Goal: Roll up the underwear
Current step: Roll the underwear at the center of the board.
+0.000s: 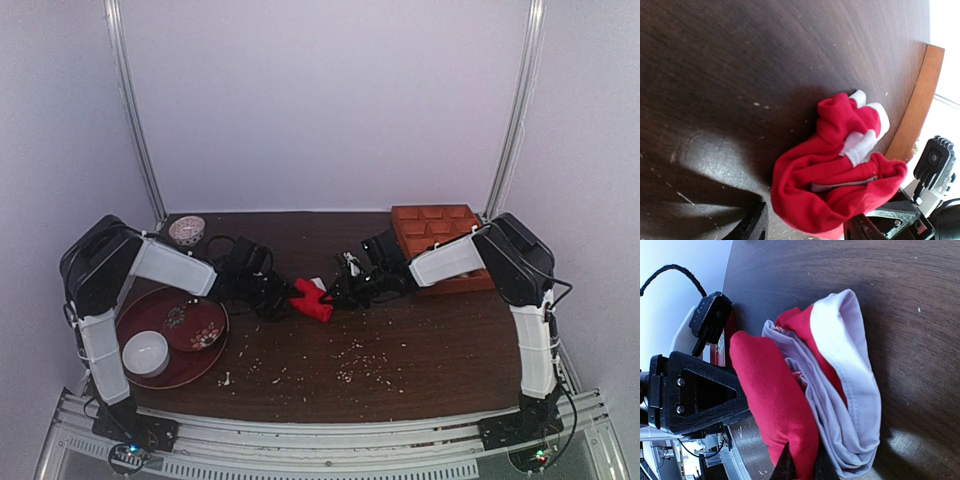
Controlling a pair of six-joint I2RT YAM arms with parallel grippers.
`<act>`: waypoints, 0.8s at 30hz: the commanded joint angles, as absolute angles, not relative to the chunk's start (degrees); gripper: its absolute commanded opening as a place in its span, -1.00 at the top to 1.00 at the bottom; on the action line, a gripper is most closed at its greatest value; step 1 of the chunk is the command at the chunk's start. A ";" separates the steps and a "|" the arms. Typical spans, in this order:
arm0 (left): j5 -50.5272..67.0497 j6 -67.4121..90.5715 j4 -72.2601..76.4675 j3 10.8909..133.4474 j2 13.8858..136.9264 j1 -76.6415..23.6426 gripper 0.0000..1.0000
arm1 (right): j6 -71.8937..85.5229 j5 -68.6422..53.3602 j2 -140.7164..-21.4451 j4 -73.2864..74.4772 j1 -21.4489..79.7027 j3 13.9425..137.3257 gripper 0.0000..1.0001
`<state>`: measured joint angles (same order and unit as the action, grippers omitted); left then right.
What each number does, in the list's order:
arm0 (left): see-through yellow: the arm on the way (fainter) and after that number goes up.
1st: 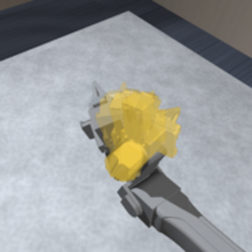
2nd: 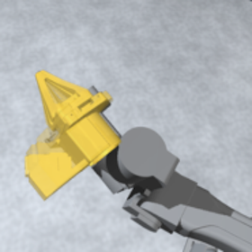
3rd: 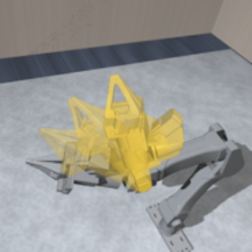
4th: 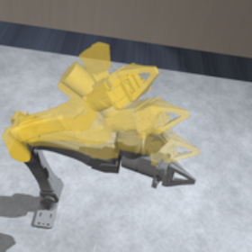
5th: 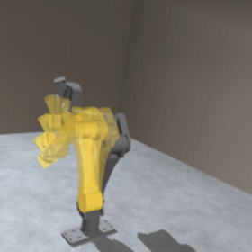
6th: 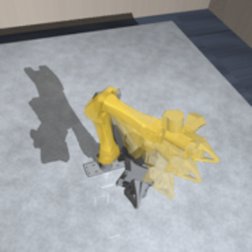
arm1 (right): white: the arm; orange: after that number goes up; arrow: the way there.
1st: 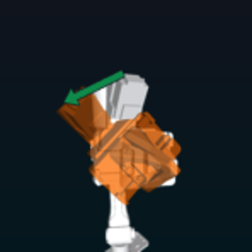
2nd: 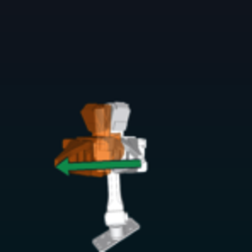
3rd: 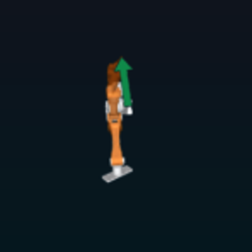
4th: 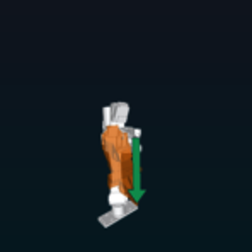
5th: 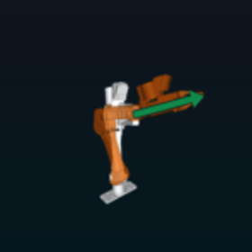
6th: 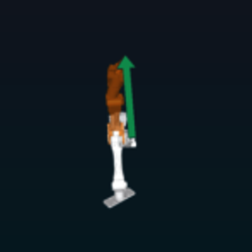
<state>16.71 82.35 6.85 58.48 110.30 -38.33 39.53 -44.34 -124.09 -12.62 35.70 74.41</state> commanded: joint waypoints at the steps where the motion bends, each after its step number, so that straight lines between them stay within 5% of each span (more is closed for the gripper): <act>1: 15.97 81.68 8.99 59.24 110.30 -38.52 -0.08 | 38.69 -43.10 -124.22 -8.61 35.64 73.38 1.00; 12: 15.65 81.13 9.63 61.78 113.63 -38.58 0.02 | 37.06 -43.42 -124.15 -6.30 35.77 74.49 1.00; 17: 15.93 81.05 8.57 62.28 114.26 -38.56 0.68 | 35.60 -43.04 -124.28 -4.59 35.86 75.24 0.98; 24: 16.00 80.51 6.72 62.31 114.09 -38.51 1.00 | 30.58 -39.96 -121.91 -1.03 35.86 76.14 0.73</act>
<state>16.71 81.23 7.03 61.21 113.06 -38.37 35.24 -43.35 -123.98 -7.84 35.57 76.07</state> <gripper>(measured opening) 0.046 0.090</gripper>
